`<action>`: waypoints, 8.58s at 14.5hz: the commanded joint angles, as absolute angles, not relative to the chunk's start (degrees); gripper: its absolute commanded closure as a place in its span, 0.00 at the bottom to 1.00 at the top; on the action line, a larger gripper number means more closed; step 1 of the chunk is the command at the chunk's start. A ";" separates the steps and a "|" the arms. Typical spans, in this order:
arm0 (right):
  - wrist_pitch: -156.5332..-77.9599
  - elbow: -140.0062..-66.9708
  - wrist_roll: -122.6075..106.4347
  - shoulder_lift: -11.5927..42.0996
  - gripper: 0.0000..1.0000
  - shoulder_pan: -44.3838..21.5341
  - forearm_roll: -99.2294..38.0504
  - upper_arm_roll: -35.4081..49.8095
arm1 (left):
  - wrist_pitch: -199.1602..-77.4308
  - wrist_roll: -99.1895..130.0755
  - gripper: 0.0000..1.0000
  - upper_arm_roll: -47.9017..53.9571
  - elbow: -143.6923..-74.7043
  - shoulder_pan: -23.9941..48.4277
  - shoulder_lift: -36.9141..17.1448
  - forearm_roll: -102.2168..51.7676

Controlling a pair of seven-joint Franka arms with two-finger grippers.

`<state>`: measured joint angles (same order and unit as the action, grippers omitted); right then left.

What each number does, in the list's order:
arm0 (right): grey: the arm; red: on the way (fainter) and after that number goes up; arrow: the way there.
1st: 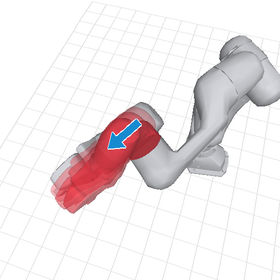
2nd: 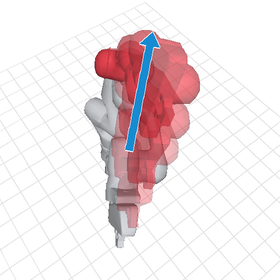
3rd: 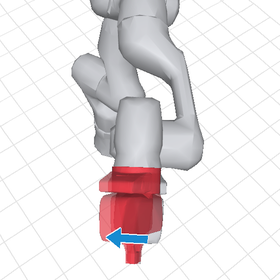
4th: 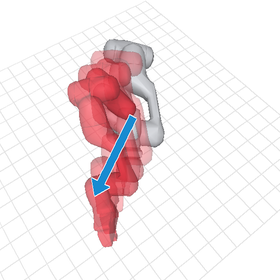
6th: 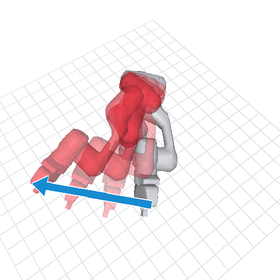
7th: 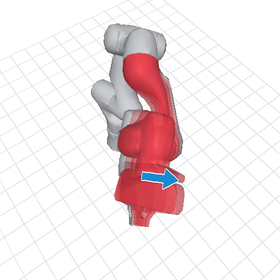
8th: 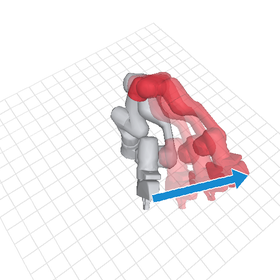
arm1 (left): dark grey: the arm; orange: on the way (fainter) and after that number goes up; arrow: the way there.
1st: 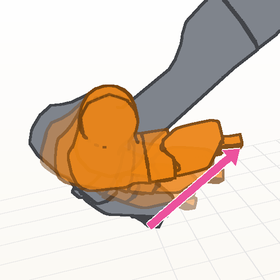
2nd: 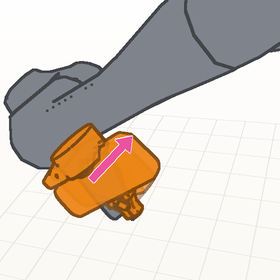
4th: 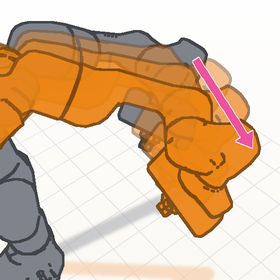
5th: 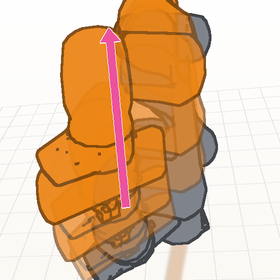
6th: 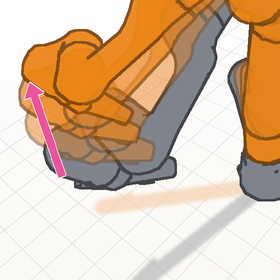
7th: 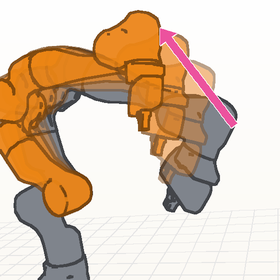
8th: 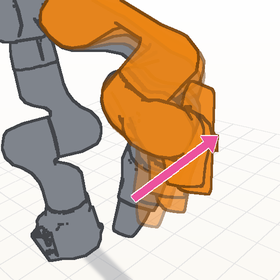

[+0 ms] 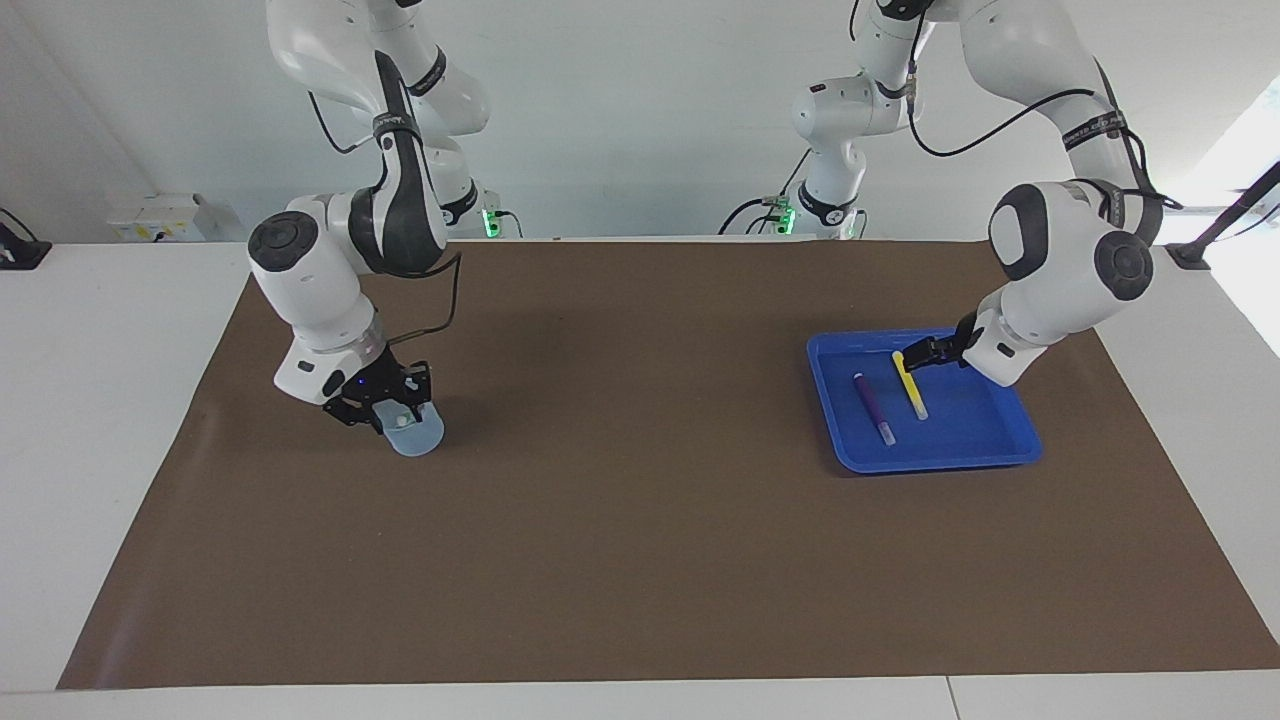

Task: Right arm passes pens to left for tray arrangement
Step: 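Lay the yellow pen in the tray and open the left gripper, then lift the green pen with the right gripper while the left gripper rises, then close the left gripper on the green pen held by the right gripper, then open the right gripper and pull it back toward the cup, then lower the green pen into the tray and open the left gripper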

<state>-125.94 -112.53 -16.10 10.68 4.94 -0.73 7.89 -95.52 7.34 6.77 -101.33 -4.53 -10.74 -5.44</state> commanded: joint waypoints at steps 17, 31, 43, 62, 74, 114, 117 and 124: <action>-120.86 -110.40 -17.14 9.32 1.00 5.80 0.09 8.44 | -99.83 59.05 0.00 6.86 -99.84 3.16 1.14 -23.38; -102.92 -86.84 -10.49 7.30 1.00 5.36 -7.80 12.30 | -108.45 80.40 0.00 6.86 -103.88 4.75 2.99 -30.67; -132.59 -91.04 59.09 7.21 1.00 -12.55 -20.83 15.91 | -114.69 103.62 0.00 6.94 -106.17 7.73 3.95 -42.78; -149.68 -105.21 73.92 3.08 1.00 -18.19 -20.83 15.91 | -127.96 121.82 0.00 7.65 -105.29 20.13 -0.88 -22.24; -149.77 -105.73 73.83 3.08 1.00 -18.02 -20.92 15.82 | -125.60 120.59 0.34 7.30 -102.57 20.48 -1.14 -20.57; -99.33 -100.63 10.11 -4.57 0.00 7.29 -4.68 14.85 | -116.01 0.81 1.00 7.12 -117.33 -11.43 -9.74 0.24; -95.55 -100.63 7.13 -5.97 0.00 9.13 -2.81 14.33 | -118.21 -0.53 1.00 7.12 -117.42 -10.90 -12.04 3.43; -91.06 -97.56 -4.74 -3.43 0.00 8.97 0.17 5.10 | -119.01 -0.53 1.00 7.12 -117.51 -11.43 -13.18 3.52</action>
<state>-92.62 -99.42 -3.05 -5.00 10.47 -0.93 6.76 -118.18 0.19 7.27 -117.48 -11.43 -12.87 2.30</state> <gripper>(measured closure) 0.000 0.815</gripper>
